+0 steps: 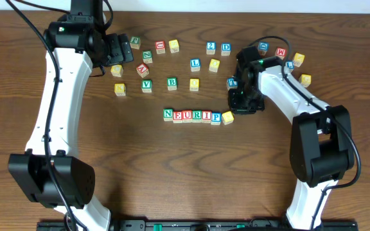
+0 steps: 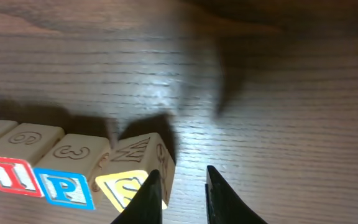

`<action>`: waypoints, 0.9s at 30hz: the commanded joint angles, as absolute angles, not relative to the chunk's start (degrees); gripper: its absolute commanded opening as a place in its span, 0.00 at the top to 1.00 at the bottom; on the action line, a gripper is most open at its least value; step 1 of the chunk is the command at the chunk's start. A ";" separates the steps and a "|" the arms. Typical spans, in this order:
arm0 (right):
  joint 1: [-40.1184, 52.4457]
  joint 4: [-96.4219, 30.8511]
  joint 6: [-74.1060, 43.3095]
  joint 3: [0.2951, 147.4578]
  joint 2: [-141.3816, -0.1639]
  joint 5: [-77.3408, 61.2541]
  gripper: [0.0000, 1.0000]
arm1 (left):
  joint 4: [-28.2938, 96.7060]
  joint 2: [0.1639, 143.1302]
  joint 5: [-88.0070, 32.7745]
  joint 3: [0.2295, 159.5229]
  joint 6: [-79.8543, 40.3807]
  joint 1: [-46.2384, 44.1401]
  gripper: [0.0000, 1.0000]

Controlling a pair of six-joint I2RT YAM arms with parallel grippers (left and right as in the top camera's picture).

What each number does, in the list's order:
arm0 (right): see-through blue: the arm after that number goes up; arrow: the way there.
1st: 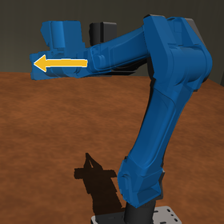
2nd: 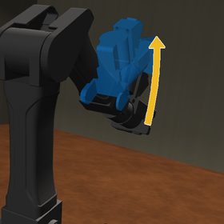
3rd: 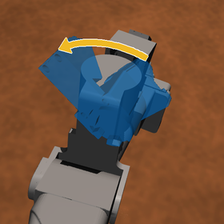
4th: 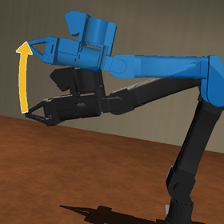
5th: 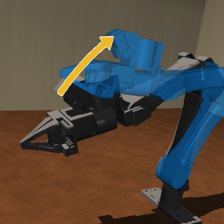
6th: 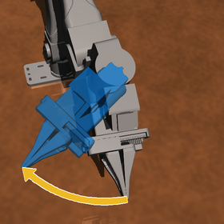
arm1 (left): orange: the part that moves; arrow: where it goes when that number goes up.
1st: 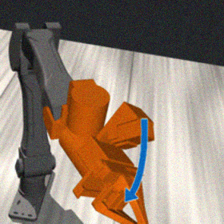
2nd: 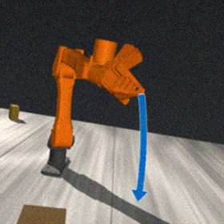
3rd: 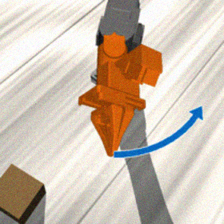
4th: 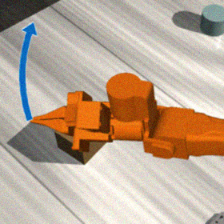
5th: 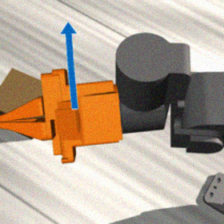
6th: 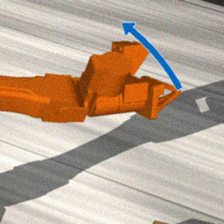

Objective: Spell out NEURIPS

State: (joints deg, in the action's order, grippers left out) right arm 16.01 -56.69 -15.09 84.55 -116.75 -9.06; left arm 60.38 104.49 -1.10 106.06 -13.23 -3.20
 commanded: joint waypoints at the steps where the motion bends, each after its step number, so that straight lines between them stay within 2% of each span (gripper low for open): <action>1: 16.75 -56.12 -16.34 83.88 -115.44 -9.21 0.81 | 60.55 104.81 -0.38 106.72 -12.47 -2.96 0.02; 14: 18.06 -59.11 -22.59 83.26 -115.44 -6.04 0.80 | 60.58 104.81 -0.38 106.72 -12.47 -2.96 0.02; 27: 20.05 -56.34 -23.09 79.46 -115.44 -7.68 0.83 | 60.58 104.84 -0.38 106.72 -12.47 -2.96 0.02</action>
State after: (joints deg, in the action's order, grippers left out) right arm 18.13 -57.08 -22.17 79.77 -116.73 -7.27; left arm 60.40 104.49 -1.08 106.04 -13.23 -3.20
